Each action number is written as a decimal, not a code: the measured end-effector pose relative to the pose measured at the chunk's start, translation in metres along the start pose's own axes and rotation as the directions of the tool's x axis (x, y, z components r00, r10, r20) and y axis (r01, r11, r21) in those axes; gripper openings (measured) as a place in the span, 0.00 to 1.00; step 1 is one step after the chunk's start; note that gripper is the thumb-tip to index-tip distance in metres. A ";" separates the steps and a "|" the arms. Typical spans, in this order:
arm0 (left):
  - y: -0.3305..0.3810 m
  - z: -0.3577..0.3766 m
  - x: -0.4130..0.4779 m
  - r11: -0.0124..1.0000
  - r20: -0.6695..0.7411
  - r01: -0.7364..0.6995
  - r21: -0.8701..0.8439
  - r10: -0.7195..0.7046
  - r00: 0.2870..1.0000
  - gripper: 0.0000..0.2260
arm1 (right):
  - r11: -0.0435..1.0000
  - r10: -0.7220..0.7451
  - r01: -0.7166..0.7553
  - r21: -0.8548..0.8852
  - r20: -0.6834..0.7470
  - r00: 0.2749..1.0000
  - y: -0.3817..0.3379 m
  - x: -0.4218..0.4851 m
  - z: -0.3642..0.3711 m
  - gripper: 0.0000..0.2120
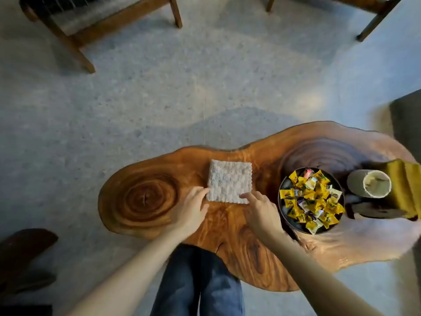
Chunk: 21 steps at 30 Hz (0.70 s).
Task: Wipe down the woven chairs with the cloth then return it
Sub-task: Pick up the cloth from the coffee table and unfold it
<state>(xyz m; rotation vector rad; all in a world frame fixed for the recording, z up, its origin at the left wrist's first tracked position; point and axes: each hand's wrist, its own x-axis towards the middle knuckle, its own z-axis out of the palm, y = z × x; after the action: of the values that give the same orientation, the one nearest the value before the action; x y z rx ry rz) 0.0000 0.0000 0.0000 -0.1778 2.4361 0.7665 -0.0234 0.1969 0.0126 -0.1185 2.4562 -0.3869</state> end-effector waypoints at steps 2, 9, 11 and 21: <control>-0.010 0.020 0.019 1.000 -0.007 0.019 -0.020 -0.019 1.000 0.21 | 1.000 0.013 -0.013 0.019 -0.010 1.000 0.006 0.017 0.019 0.21; -0.046 0.075 0.059 0.999 0.026 0.006 0.044 -0.008 1.000 0.24 | 0.994 0.012 -0.010 0.104 -0.017 1.000 0.015 0.059 0.078 0.20; -0.051 0.083 0.065 0.998 -0.021 -0.024 0.057 0.025 0.999 0.23 | 0.994 0.023 -0.017 0.108 -0.058 0.998 0.016 0.067 0.085 0.18; -0.045 0.060 0.069 0.999 -0.156 0.003 -0.054 -0.012 0.988 0.07 | 0.979 0.080 -0.065 0.192 -0.072 0.994 0.013 0.067 0.070 0.07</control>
<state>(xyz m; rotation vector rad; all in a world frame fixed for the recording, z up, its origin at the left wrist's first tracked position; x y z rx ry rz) -0.0150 -0.0005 -0.1001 -0.2775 2.5619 0.8436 -0.0329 0.1801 -0.0833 0.0687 2.4779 -0.6014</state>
